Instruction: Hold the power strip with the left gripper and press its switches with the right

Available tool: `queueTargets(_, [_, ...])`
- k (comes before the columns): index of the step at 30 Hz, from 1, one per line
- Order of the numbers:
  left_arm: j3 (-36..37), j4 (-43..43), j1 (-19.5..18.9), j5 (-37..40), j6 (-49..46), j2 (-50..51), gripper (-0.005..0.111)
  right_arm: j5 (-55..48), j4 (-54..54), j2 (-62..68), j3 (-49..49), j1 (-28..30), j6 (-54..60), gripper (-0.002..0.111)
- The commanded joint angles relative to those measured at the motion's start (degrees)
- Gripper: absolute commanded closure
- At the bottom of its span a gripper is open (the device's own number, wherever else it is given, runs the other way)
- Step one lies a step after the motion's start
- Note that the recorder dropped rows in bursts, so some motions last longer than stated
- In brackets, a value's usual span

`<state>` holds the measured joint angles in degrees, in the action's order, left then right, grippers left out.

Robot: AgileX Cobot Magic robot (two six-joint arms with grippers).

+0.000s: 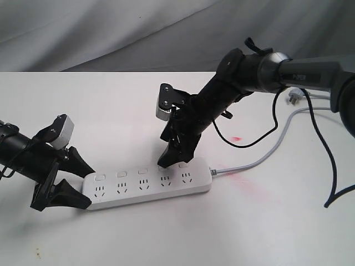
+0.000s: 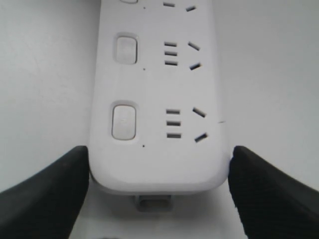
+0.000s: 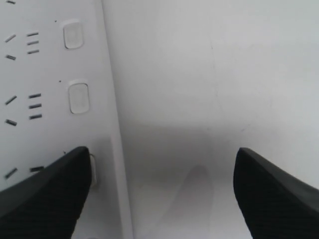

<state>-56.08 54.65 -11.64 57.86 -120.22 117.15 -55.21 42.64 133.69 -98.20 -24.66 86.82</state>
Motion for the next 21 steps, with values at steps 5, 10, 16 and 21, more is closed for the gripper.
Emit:
queueTargets(5, [0.0, 0.1, 0.4, -1.1, 0.3, 0.3, 0.05, 0.7, -3.7, 0.7, 0.4, 0.0, -0.2, 0.036])
queueTargets(10, [0.0, 0.1, 0.4, -1.1, 0.3, 0.3, 0.05, 1.3, -4.6, 0.7, 0.4, -1.5, -0.3, 0.036])
queueTargets(16, [0.0, 0.1, 0.4, -1.1, 0.3, 0.3, 0.05, 4.7, -6.3, 0.7, 0.4, -2.8, -1.3, 0.036])
queueTargets(21, [0.0, 0.1, 0.4, -1.1, 0.3, 0.3, 0.05, 4.6, -6.5, 0.7, 0.8, -2.8, -1.8, 0.036])
